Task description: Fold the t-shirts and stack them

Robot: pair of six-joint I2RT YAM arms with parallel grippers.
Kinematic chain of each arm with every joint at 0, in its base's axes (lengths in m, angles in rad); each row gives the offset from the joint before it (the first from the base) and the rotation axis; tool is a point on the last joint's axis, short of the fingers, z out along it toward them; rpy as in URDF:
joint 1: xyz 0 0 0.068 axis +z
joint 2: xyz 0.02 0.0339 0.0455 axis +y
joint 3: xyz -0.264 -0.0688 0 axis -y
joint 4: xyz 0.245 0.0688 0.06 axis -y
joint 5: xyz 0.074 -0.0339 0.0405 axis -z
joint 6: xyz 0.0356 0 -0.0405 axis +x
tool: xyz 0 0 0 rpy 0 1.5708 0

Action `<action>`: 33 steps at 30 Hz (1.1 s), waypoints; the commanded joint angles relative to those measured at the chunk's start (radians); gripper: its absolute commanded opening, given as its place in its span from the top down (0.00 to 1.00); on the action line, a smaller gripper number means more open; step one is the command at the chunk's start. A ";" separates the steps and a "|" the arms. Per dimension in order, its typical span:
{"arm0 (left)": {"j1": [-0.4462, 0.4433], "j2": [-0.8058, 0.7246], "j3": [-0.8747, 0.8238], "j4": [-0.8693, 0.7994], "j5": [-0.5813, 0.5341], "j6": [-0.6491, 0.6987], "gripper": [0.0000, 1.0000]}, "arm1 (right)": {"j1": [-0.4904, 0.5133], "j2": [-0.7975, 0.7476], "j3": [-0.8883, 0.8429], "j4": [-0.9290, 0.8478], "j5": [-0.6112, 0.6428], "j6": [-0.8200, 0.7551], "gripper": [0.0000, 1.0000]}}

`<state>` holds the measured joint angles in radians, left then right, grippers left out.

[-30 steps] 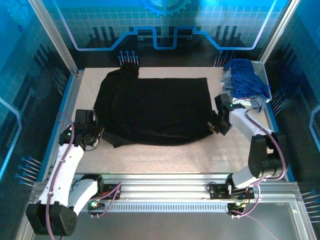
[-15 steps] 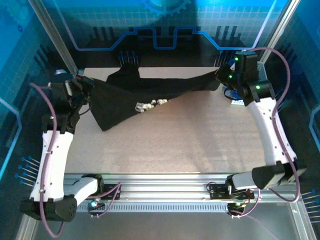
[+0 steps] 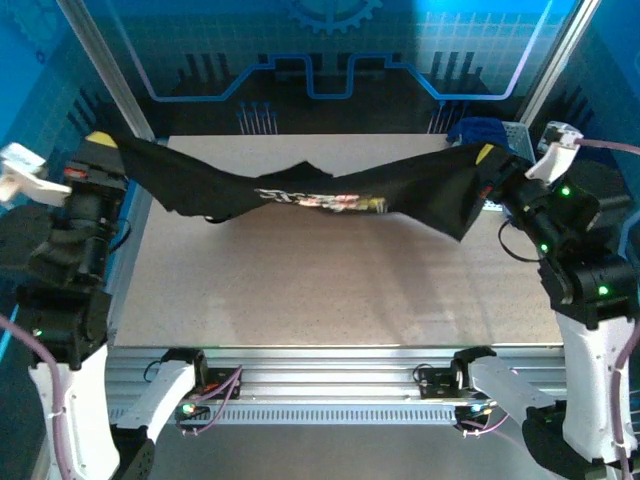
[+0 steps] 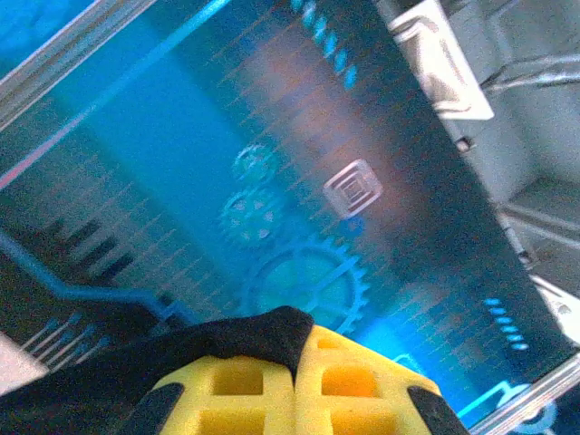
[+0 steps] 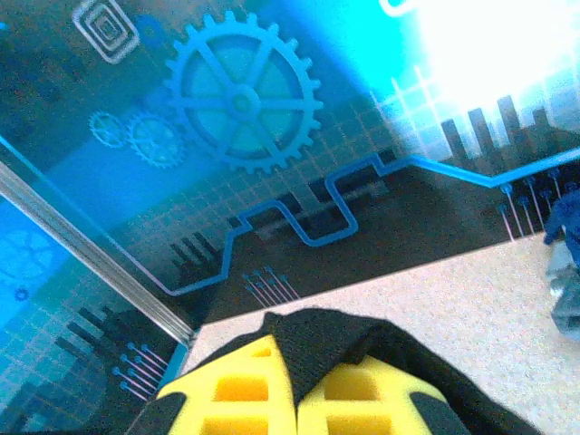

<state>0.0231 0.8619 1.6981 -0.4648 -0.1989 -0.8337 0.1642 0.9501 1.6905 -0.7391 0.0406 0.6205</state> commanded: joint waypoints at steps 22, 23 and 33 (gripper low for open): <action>0.182 1.180 1.035 0.294 0.482 -0.325 1.00 | -0.118 0.802 0.642 0.139 -0.203 0.206 1.00; 0.195 1.195 1.067 0.328 0.495 -0.369 1.00 | -0.129 0.824 0.695 0.121 -0.211 0.210 1.00; 0.295 0.912 0.904 0.485 0.561 -0.450 1.00 | -0.231 0.798 0.760 0.111 -0.256 0.271 1.00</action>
<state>0.3126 1.9121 2.6572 -0.0872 0.3126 -1.2606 -0.0391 1.7821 2.4794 -0.6399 -0.1940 0.8654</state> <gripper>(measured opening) 0.051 0.061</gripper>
